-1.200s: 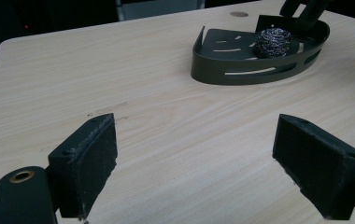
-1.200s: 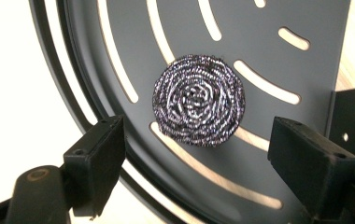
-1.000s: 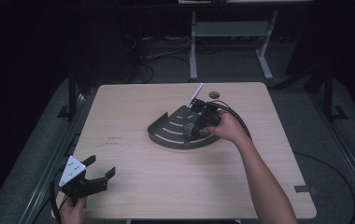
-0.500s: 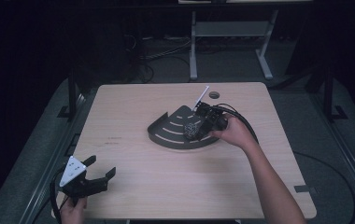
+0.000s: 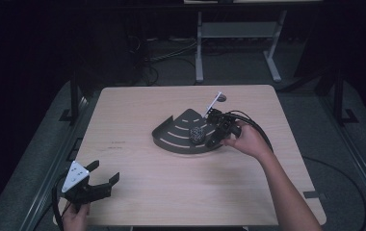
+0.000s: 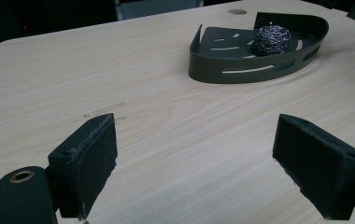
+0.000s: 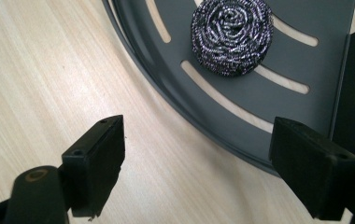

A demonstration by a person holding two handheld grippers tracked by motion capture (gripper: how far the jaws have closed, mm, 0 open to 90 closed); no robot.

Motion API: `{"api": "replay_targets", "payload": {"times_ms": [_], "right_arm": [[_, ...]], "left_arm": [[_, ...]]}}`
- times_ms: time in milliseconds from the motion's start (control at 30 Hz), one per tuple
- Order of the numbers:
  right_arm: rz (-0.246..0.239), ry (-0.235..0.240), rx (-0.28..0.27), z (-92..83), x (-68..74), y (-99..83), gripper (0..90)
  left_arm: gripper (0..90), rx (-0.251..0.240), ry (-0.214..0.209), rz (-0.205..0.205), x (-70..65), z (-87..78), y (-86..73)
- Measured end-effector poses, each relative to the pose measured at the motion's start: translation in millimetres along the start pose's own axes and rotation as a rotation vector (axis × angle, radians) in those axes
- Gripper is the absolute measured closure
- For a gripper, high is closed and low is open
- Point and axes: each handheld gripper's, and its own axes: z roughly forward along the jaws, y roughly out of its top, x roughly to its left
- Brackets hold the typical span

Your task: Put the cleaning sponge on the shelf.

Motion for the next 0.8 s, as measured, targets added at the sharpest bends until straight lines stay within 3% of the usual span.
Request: {"api": "replay_targets", "payload": {"times_ms": [800], "right_arm": [[-0.001, 0.016, -0.006, 4.3, 9.6, -31.2, 17.5]], "left_arm": [[13.3, 0.004, -0.007, 0.008, -2.4, 1.6, 0.3]]}}
